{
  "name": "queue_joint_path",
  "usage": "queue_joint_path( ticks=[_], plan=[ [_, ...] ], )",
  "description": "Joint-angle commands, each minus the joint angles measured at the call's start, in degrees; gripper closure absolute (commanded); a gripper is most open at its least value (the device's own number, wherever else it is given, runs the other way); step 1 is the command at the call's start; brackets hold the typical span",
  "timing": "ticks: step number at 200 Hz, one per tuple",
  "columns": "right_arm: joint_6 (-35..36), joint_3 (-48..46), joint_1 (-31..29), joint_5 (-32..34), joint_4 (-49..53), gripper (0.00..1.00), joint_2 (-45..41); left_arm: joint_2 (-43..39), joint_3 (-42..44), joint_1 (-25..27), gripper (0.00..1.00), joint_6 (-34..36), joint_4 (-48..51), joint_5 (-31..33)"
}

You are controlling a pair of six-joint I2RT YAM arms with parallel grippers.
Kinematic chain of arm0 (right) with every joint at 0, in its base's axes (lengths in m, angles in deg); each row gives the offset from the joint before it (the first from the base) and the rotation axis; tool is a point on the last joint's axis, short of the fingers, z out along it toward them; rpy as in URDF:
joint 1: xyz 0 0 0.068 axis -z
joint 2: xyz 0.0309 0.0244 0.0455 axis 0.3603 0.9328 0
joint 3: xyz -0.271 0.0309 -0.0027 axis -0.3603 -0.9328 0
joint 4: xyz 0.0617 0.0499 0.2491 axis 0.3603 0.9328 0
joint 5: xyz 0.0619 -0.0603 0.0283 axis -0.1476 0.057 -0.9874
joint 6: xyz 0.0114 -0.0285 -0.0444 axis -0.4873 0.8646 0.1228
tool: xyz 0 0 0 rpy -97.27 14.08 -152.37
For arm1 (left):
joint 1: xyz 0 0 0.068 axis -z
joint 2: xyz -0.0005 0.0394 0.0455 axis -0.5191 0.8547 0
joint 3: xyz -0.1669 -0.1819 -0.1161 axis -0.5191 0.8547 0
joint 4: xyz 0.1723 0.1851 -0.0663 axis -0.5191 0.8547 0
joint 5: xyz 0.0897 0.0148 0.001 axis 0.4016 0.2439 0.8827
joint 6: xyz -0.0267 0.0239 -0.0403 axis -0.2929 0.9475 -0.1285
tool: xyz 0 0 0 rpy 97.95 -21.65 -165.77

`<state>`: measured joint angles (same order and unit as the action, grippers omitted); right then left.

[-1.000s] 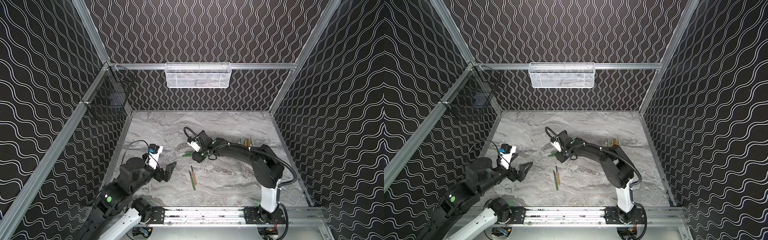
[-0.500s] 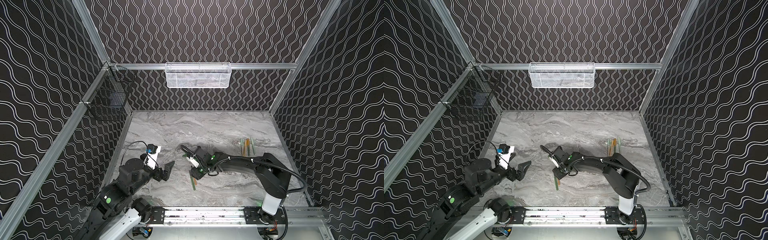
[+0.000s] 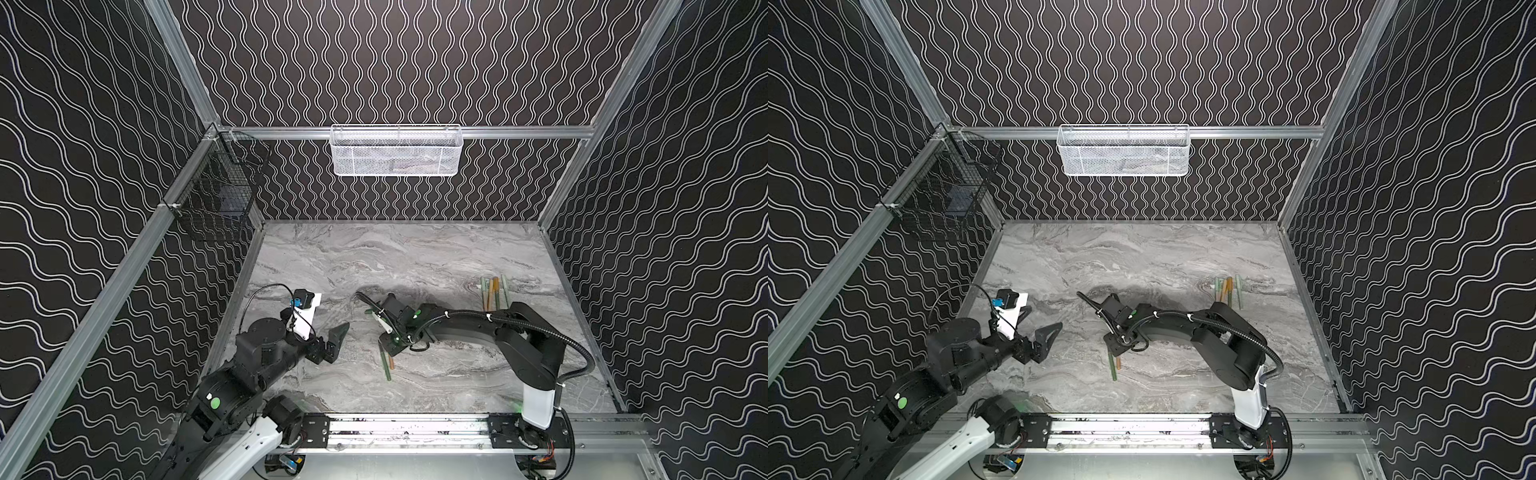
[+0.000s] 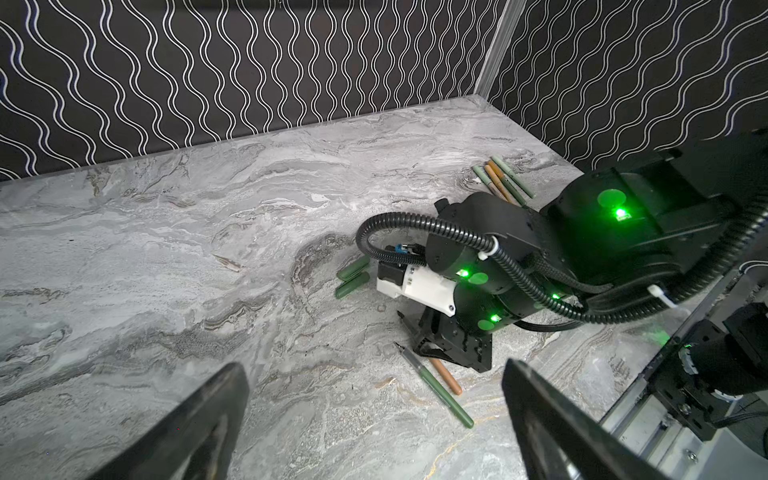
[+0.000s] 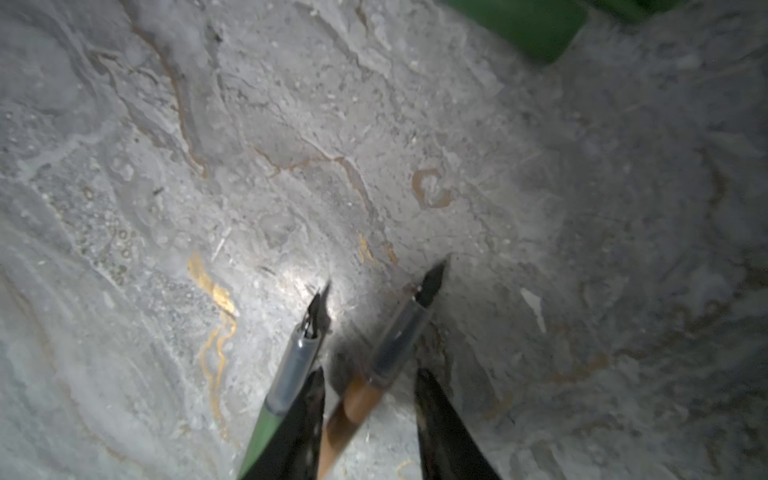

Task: Insert the pens into the pen caps
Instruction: 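Raise the pen tip-up toward the left gripper while the left gripper moves to meet it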

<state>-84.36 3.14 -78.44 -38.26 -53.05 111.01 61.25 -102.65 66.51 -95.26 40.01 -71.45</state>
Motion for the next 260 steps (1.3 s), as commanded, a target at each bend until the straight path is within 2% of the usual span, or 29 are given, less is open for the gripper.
queue_joint_path(
  ticks=[1,23,79,123,139,176,211,260],
  plan=[
    [-1.2,1.3,0.0,1.9,2.8,0.63,1.3,0.3,0.2,-0.2,0.01,0.3,-2.3,-0.6],
    [-1.6,3.1,0.0,2.4,4.1,0.65,2.7,0.6,0.2,-0.3,0.01,0.4,-2.4,-0.9],
    [-2.5,4.8,0.2,3.5,7.1,0.85,3.9,0.8,0.3,-0.4,0.01,0.0,-2.6,-2.0],
    [-3.2,1.8,2.9,-0.9,2.9,0.89,-1.3,3.8,1.4,-0.4,0.01,-3.6,-5.1,-5.1],
    [-2.9,-0.2,4.7,-3.1,0.2,0.89,-6.4,4.5,2.1,-0.4,0.01,-5.0,-7.0,-6.9],
    [0.5,-7.4,7.6,-12.4,-12.1,0.89,-18.2,5.2,4.9,-0.4,0.01,-8.0,-12.8,-12.4],
    [-3.2,-11.9,12.6,-27.3,-24.5,0.89,-26.2,6.3,8.2,-0.4,0.01,-9.8,-20.5,-20.3],
    [-8.1,-15.8,13.9,-39.8,-39.2,0.89,-33.5,9.4,11.3,-0.4,0.03,-12.4,-31.5,-29.9]
  ],
)
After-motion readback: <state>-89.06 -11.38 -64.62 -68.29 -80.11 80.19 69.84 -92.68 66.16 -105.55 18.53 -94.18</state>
